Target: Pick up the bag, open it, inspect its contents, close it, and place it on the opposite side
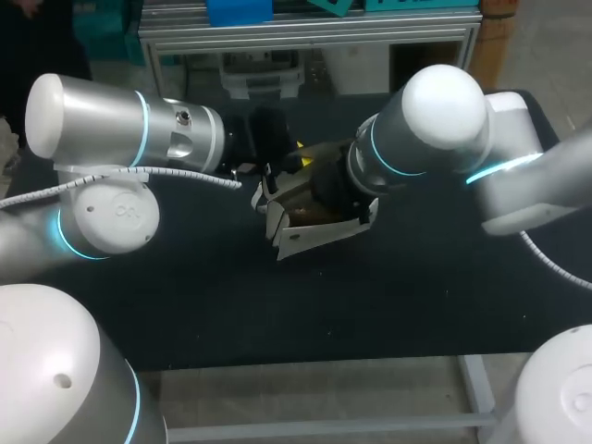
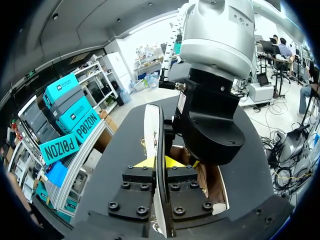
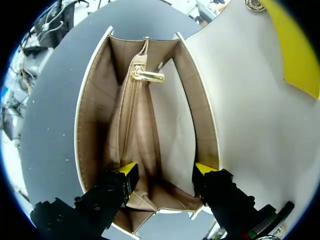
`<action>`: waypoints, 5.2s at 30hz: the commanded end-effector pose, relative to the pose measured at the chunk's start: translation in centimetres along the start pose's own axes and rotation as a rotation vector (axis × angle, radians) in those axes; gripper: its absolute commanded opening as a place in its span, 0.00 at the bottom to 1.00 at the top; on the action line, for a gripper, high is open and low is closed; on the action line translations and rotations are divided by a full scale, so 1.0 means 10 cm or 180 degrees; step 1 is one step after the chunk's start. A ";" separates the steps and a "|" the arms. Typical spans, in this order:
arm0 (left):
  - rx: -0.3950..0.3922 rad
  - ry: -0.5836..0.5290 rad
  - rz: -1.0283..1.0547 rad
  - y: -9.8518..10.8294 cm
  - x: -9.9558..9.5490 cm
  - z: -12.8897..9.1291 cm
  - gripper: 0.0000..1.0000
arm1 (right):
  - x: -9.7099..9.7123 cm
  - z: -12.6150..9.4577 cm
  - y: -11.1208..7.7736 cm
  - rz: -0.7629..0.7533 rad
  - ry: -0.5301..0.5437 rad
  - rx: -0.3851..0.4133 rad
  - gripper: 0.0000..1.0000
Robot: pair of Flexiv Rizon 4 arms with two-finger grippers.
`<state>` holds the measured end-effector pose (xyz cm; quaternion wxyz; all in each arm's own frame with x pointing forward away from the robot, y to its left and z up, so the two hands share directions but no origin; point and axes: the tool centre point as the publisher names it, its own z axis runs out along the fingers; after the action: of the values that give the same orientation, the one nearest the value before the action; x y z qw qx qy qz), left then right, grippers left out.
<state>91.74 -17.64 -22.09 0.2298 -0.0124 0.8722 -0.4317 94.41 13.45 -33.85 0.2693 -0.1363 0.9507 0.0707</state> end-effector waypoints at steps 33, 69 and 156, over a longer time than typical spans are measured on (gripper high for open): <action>-0.0002 0.0045 0.0033 -0.01 0.05 -0.02 0.00 | -0.07 0.01 0.03 -0.0025 -0.0089 0.0009 0.97; -0.0154 -0.0002 0.0086 -0.16 0.16 -0.07 0.00 | -0.15 -0.85 0.09 0.0092 -0.1307 -0.0111 0.00; -0.0870 0.0806 -0.0462 0.98 -0.07 0.79 0.00 | 1.17 -0.69 0.25 0.0113 -0.1661 0.0403 0.26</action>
<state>96.91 -17.04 -33.31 0.0865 -0.0523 0.9397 -0.3266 80.85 11.79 -33.14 0.3358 -0.0870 0.9374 0.0303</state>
